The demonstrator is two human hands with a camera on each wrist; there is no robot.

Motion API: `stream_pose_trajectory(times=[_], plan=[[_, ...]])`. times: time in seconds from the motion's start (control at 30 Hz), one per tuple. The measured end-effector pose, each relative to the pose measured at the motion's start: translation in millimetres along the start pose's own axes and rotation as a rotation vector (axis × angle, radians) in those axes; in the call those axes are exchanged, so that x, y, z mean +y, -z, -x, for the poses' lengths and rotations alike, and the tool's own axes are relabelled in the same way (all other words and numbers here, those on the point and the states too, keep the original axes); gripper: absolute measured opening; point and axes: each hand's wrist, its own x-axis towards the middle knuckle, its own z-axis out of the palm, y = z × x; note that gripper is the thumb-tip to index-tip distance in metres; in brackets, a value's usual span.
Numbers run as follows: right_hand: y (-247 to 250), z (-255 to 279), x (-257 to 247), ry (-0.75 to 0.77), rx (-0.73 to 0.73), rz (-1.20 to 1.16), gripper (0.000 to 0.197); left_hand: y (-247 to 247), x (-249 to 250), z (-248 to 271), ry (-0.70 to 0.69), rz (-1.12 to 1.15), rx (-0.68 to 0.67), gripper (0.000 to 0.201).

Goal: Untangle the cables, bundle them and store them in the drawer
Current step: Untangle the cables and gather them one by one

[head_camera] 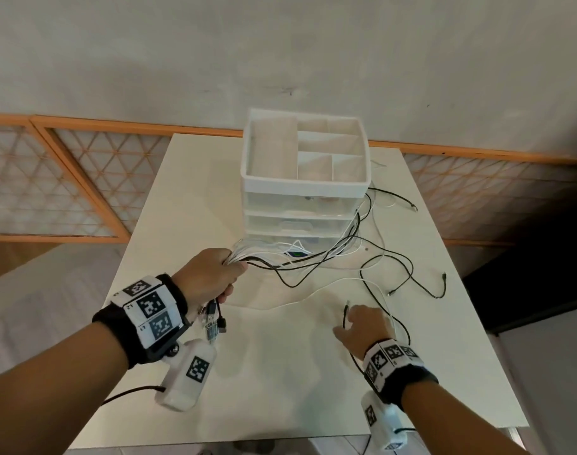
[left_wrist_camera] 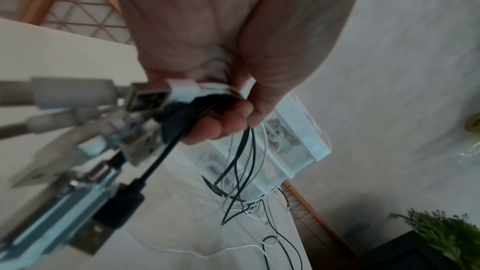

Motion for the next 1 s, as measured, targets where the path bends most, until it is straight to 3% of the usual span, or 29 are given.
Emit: stream_pose_trajectory(times=[0.13,0.3,0.4,0.47,0.6,0.7,0.8,0.9,1.0], plan=[[-15,-3,-6,0.004,-0.049,-0.006,0.014,-2,-2,5,-0.003,0.028,-0.043,0.024],[-9,6,-15,0.081,-0.028,-0.014,0.014,-8,-4,10,-0.002,0.032,-0.017,0.031],[3,17,-20,0.158,0.005,-0.168,0.015,-7,-4,10,-0.01,0.097,-0.021,0.024],[16,23,-27,0.303,0.046,-0.223,0.012,-5,-2,11,-0.019,0.135,-0.026,0.02],[48,50,-59,0.733,0.134,-0.138,0.022,-6,10,16,-0.085,0.244,-0.082,0.015],[68,73,-90,0.899,0.124,-0.14,0.016,-14,19,18,-0.145,0.237,-0.142,0.017],[78,78,-116,0.922,0.175,-0.288,0.003,-24,22,21,-0.2,0.121,-0.138,0.03],[82,77,-125,0.865,0.201,-0.4,0.022,-23,16,20,-0.193,0.157,-0.134,0.033],[95,72,-117,0.751,0.196,-0.572,0.042,-14,11,23,-0.156,0.029,-0.177,0.033]])
